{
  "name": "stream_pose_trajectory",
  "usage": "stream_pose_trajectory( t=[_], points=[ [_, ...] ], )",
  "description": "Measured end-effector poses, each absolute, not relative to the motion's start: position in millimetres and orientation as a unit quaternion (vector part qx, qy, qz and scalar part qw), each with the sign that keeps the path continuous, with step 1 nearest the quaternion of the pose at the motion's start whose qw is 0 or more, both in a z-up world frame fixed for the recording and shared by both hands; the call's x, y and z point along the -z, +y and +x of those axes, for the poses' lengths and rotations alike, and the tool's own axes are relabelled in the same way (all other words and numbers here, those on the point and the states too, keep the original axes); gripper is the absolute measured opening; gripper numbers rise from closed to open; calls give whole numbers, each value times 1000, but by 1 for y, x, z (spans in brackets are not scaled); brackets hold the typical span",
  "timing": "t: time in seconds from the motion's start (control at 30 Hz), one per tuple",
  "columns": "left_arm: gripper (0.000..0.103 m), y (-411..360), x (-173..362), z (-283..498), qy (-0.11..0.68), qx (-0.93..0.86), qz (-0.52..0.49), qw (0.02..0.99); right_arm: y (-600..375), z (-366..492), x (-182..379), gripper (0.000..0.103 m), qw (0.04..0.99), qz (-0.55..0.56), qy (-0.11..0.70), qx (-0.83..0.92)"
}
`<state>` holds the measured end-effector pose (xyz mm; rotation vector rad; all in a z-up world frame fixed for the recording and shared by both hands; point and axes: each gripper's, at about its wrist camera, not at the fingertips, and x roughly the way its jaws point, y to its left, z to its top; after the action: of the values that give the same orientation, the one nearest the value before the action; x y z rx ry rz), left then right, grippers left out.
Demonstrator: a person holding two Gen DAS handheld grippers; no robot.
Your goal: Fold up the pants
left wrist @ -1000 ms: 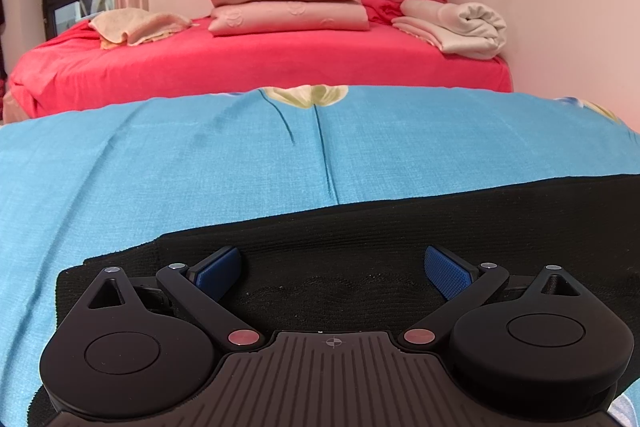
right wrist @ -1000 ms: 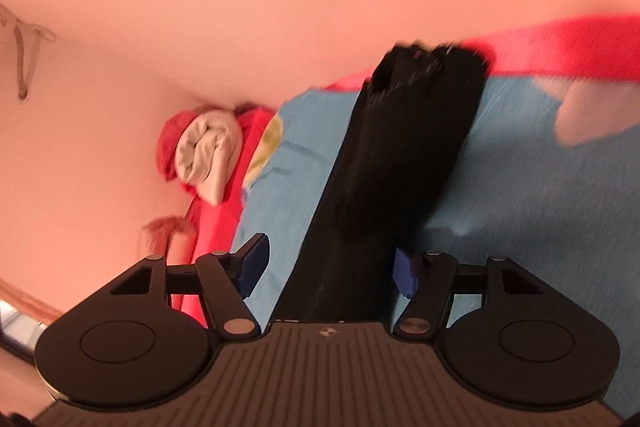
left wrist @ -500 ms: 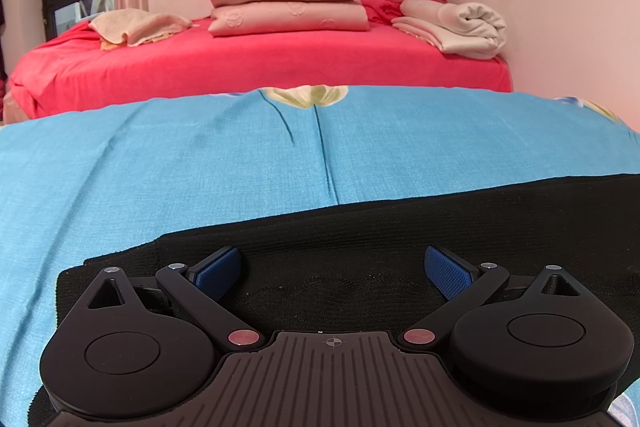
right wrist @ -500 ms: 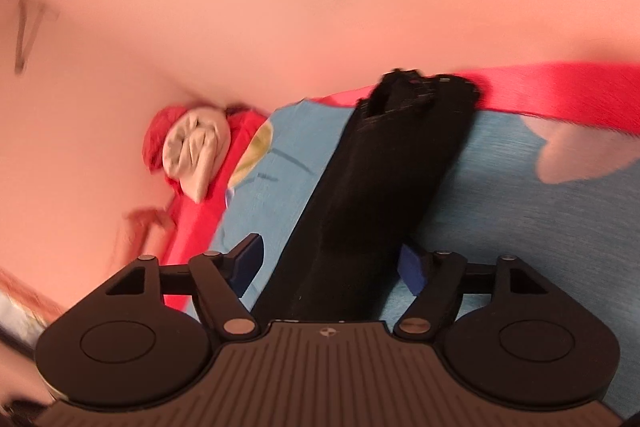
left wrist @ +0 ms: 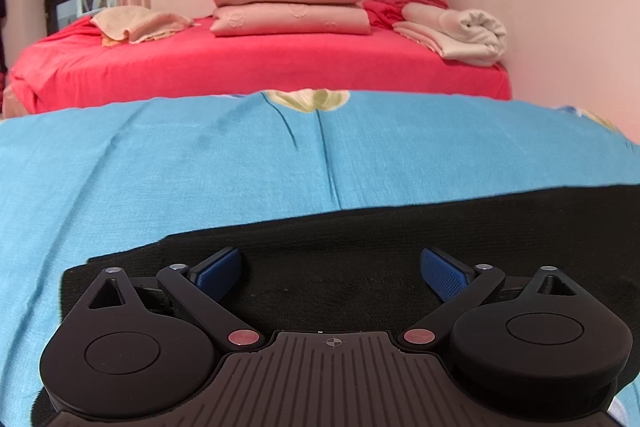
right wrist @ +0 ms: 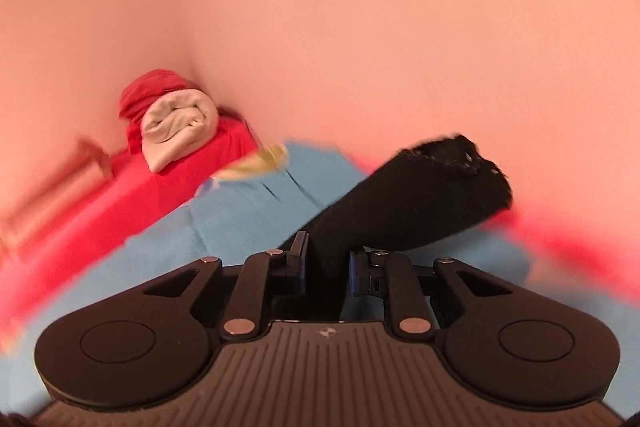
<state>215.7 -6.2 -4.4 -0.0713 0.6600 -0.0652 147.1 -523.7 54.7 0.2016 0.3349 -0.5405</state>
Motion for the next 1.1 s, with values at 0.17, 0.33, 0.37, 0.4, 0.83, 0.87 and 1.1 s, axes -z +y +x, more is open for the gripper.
stream_pose_trajectory(
  t=[0.17,0.33,0.37,0.4,0.83,0.87,1.1],
  points=[
    [103,2,-13,202,299,8,-39,953,-371,120,-69,22,966,-176,85,171],
    [103,16,-29,182,279,0,-52,959,-230,117,14,29,900,-405,162,6],
    [103,19,-31,179,280,1,-52,959,-212,118,42,29,872,-455,181,-16],
    [103,21,-32,176,282,2,-50,958,-198,119,68,25,843,-500,198,-29],
    [103,-34,-55,194,277,68,-29,958,-190,85,83,12,835,-524,158,-52],
    [103,-44,-54,202,283,75,-33,956,-192,85,84,14,835,-524,161,-51],
    [103,-95,-5,241,360,99,-33,927,-225,68,65,66,845,-513,149,-13]
  ],
)
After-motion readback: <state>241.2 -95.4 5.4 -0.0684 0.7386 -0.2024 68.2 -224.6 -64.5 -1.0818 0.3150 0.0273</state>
